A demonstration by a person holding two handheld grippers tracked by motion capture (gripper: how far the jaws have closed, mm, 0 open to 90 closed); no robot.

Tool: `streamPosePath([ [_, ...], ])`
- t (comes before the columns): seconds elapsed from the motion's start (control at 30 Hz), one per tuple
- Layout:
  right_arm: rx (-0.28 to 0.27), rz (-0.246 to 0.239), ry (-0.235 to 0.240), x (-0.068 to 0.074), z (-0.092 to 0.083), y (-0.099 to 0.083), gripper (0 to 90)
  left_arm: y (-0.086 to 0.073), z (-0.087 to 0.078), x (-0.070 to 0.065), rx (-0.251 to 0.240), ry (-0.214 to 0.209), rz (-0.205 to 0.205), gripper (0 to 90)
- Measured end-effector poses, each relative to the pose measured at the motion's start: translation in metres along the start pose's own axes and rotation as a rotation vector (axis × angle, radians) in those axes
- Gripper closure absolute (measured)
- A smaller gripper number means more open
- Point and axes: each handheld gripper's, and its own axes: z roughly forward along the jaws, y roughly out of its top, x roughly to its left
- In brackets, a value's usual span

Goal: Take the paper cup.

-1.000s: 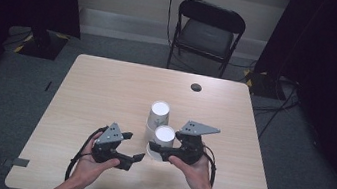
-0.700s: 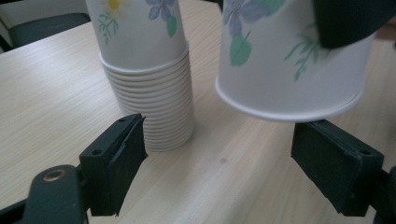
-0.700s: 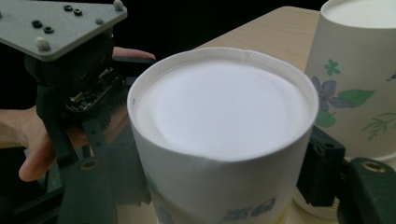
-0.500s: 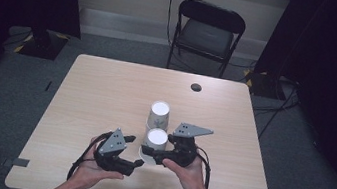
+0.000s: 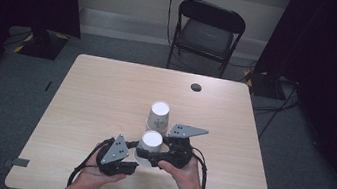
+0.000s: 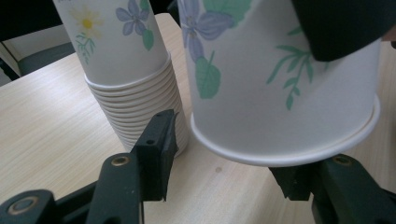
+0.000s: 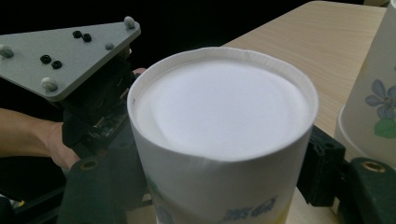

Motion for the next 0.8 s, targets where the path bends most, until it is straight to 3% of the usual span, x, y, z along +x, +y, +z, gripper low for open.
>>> streamPosePath([
  [0.13, 0.007, 0.026, -0.003, -0.003, 0.000, -0.002, 31.5, -0.001, -0.004, -0.001, -0.024, 0.034, 0.015, 51.8],
  [0.5, 0.003, 0.205, 0.072, -0.019, 0.004, -0.009, 31.7, 0.002, -0.009, -0.006, -0.015, 0.059, 0.034, 63.0],
  [0.63, 0.001, 0.229, 0.085, -0.021, 0.004, -0.009, 31.9, 0.004, -0.010, -0.005, -0.019, 0.057, 0.030, 66.2],
  [0.8, 0.005, 0.264, 0.087, -0.023, 0.005, -0.010, 30.5, 0.004, -0.011, 0.000, -0.003, 0.024, 0.029, 69.7],
])
